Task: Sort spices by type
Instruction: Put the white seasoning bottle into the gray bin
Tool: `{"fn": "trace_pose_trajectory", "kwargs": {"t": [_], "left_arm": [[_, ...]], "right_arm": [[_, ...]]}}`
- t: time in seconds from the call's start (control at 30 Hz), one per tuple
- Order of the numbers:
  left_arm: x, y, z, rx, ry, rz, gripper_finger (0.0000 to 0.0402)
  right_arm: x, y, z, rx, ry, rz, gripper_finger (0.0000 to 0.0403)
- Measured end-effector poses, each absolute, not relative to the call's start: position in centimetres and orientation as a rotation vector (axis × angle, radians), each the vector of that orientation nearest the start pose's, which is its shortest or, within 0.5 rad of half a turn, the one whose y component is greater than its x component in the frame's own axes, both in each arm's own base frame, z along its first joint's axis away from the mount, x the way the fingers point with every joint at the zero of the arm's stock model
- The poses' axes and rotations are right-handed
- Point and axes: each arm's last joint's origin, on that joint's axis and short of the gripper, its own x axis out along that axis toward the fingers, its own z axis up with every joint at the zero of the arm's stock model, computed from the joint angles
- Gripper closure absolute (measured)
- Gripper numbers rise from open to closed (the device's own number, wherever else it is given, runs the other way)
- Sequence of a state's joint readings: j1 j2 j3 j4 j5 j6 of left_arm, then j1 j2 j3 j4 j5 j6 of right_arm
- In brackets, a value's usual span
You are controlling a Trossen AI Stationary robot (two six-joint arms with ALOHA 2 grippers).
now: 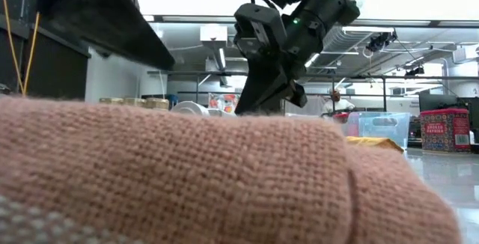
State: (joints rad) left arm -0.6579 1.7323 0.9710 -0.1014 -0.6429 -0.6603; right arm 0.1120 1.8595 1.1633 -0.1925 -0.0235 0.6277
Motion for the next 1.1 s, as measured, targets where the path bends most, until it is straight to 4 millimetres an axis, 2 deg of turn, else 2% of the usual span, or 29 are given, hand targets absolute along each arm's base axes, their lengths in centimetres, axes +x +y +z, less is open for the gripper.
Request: {"fn": "trace_pose_trajectory", "kwargs": {"t": [0.17,0.33,0.5,0.63,0.77,0.87,1.1], "left_arm": [[29.1,-19.7,16.0,-0.191,0.598,0.216,0.0402],[30.0,-18.9,14.1,-0.198,0.684,0.200,0.0402],[30.3,-18.8,13.8,-0.215,0.699,0.177,0.0402],[30.0,-18.7,14.0,-0.203,0.721,0.179,0.0402],[29.2,-18.4,15.5,-0.222,0.736,0.184,0.0402],[28.8,-18.0,15.9,-0.208,0.755,0.210,0.0402],[30.0,-17.0,15.4,-0.264,0.784,0.174,0.0401]], "right_arm": [[38.1,4.4,17.1,0.552,0.887,-0.141,0.0403],[38.2,4.4,16.9,0.556,0.888,-0.141,0.0403],[38.4,4.4,17.1,0.572,0.862,-0.151,0.0403],[38.3,4.4,17.0,0.573,0.866,-0.155,0.0403],[38.3,4.4,17.0,0.569,0.869,-0.157,0.0403],[38.3,4.4,17.0,0.568,0.868,-0.157,0.0403],[38.4,4.3,17.0,0.570,0.863,-0.157,0.0403]]}}
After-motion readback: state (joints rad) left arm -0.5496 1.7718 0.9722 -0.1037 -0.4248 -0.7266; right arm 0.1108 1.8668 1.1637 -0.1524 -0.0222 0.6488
